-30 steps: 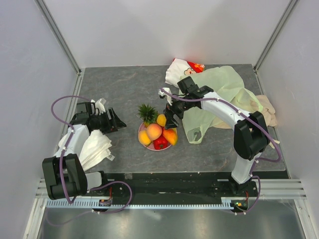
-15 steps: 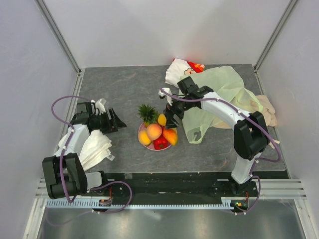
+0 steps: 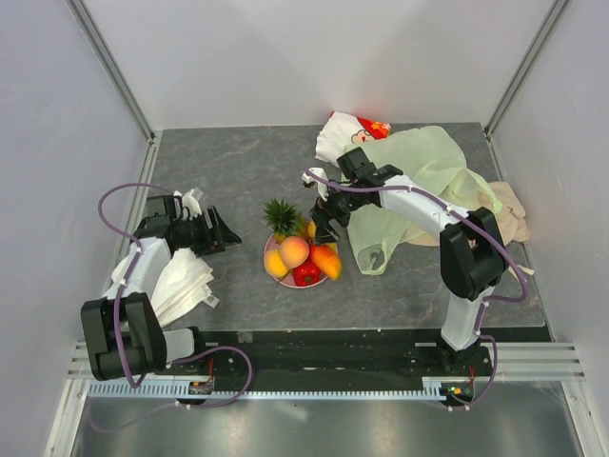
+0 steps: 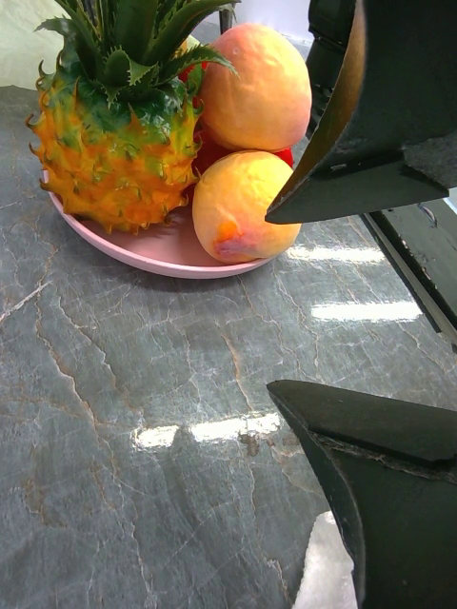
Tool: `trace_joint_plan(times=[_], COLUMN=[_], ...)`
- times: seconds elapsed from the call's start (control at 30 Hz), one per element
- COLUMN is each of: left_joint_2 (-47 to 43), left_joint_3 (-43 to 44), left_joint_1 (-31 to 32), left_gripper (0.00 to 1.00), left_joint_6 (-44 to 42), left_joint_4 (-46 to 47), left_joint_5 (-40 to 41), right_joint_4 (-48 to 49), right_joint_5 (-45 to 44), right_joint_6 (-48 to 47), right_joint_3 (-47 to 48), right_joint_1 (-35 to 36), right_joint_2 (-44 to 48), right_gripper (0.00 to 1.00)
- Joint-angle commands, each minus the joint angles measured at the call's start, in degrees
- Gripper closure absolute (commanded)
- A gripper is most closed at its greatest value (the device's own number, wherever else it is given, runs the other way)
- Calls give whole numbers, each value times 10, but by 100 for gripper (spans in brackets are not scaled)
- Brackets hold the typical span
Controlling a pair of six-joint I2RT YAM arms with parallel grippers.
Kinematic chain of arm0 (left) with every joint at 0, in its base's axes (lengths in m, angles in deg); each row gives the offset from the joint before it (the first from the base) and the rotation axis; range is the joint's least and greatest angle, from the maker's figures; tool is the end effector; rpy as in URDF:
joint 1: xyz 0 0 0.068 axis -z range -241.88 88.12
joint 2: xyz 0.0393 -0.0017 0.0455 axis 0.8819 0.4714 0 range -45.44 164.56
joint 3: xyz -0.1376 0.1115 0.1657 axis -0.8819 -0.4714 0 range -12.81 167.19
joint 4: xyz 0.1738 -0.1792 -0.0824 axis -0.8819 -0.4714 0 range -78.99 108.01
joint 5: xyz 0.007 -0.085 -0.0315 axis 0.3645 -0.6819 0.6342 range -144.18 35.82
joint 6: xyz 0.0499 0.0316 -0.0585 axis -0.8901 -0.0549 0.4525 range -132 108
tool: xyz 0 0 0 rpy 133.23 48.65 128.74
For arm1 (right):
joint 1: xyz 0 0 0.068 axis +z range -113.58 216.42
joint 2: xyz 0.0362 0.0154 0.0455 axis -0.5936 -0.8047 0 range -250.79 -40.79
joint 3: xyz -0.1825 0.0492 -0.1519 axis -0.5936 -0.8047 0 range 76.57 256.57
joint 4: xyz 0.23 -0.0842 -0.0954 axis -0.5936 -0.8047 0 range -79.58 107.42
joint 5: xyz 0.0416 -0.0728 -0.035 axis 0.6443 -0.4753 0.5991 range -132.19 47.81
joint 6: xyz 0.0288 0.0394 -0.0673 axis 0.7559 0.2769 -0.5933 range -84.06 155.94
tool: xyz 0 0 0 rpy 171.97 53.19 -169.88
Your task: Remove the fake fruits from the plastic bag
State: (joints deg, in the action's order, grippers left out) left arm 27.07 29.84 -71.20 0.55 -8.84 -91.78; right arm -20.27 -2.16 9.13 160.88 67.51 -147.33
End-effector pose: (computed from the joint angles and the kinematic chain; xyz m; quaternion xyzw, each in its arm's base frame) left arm 0.2697 -0.0006 0.1547 -0.0815 0.9080 -0.3163 0.2624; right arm 0.3201 0.2477 0.1866 -0.5170 0.7510 0.3394 0.2313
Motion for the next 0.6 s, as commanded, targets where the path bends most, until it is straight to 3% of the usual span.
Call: trace_joint_plan(times=[0.0, 0.3, 0.57], left_joint_2=[2, 5, 10], left_joint_3=[2, 2, 3], left_joint_1=[-4, -5, -3], left_gripper=[26, 26, 26], left_joint_6=[-9, -9, -10], left_joint_4=[14, 15, 15], left_joint_5=[-7, -5, -5], right_joint_4=[17, 23, 32], right_joint_5=[-2, 1, -10], right_joint_6=[10, 30, 51], right_joint_3=[25, 29, 31], right_joint_1=[-2, -5, -16], right_joint_2=[-7, -23, -36], right_gripper=[3, 7, 2])
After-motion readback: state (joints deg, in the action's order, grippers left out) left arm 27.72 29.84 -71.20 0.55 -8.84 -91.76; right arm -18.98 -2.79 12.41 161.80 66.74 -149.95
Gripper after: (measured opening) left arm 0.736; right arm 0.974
